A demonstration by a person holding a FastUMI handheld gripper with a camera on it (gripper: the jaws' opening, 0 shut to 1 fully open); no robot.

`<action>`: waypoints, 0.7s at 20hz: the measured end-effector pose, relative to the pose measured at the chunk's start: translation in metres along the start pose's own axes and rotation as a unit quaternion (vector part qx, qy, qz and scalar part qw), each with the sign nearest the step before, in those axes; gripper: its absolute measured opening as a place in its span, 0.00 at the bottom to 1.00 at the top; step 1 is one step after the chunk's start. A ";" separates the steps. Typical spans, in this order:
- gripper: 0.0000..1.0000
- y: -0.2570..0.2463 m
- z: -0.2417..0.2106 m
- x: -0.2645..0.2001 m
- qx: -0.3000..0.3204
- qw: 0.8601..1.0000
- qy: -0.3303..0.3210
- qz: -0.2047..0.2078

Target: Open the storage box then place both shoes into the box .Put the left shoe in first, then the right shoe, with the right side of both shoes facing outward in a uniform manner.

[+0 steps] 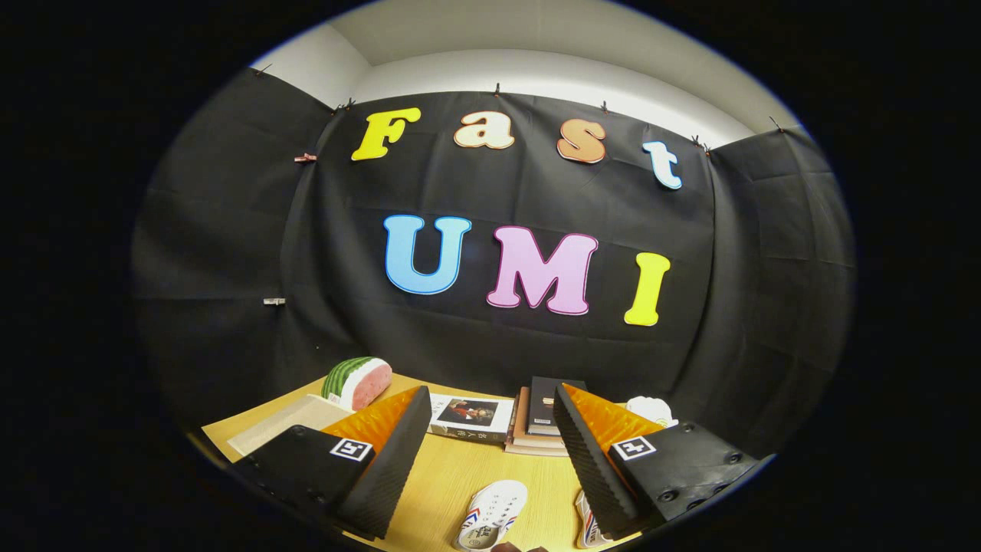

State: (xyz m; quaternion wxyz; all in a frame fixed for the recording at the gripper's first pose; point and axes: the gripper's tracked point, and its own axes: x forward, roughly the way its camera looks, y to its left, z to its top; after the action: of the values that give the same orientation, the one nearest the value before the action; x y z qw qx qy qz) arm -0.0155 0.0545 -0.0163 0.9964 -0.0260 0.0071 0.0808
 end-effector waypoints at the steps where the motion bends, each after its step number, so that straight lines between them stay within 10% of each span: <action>1: 0.97 -0.002 -0.001 0.001 -0.001 1.000 0.001 -0.002; 14: 0.98 0.030 -0.074 0.021 0.083 0.985 0.136 0.068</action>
State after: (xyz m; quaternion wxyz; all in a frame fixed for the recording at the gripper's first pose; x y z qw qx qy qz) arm -0.0007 0.0839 -0.0921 0.9770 0.0470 0.1506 0.1437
